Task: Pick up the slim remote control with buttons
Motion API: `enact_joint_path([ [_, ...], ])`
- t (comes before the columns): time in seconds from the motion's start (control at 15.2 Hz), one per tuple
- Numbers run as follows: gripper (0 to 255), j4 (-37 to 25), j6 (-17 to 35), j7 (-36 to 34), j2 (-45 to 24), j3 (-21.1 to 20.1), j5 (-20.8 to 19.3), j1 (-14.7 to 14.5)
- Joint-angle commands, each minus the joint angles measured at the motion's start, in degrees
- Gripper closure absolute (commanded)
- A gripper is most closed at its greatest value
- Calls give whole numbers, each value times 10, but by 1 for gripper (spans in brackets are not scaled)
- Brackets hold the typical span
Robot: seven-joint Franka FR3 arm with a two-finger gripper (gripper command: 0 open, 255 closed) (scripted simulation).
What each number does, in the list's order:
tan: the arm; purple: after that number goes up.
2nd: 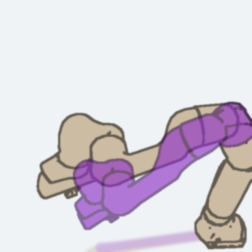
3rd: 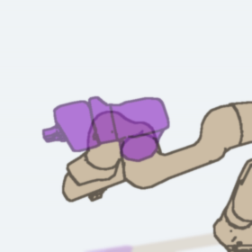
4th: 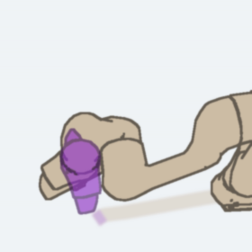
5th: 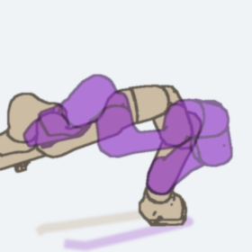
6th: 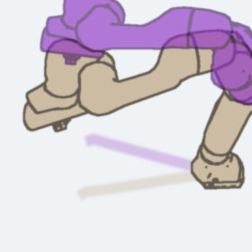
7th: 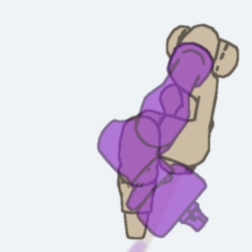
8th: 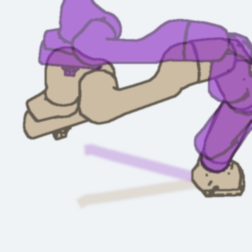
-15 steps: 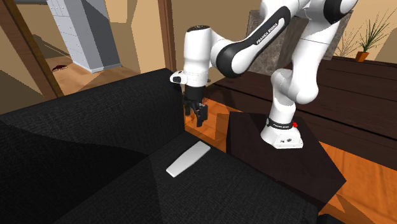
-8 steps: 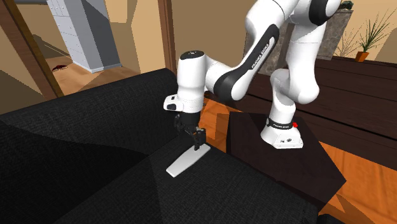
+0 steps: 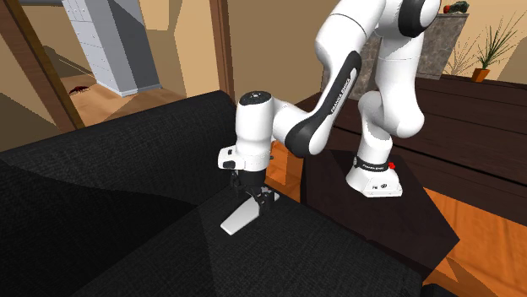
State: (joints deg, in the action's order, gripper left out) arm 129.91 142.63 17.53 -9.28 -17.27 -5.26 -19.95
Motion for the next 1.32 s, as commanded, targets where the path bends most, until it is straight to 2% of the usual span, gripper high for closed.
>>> enact_joint_path([
  [0.0, 0, 3, 15, -4, -12, 2, -7, -1],
  [0.13, 0, 4, 19, -6, -16, 3, -9, -1],
  [0.2, 255, 5, 20, -6, -15, 3, -9, -1],
  [0.79, 255, 4, 19, -6, -16, 3, -9, -1],
  [1.25, 255, -8, -31, 11, 25, -3, 14, 3],
])
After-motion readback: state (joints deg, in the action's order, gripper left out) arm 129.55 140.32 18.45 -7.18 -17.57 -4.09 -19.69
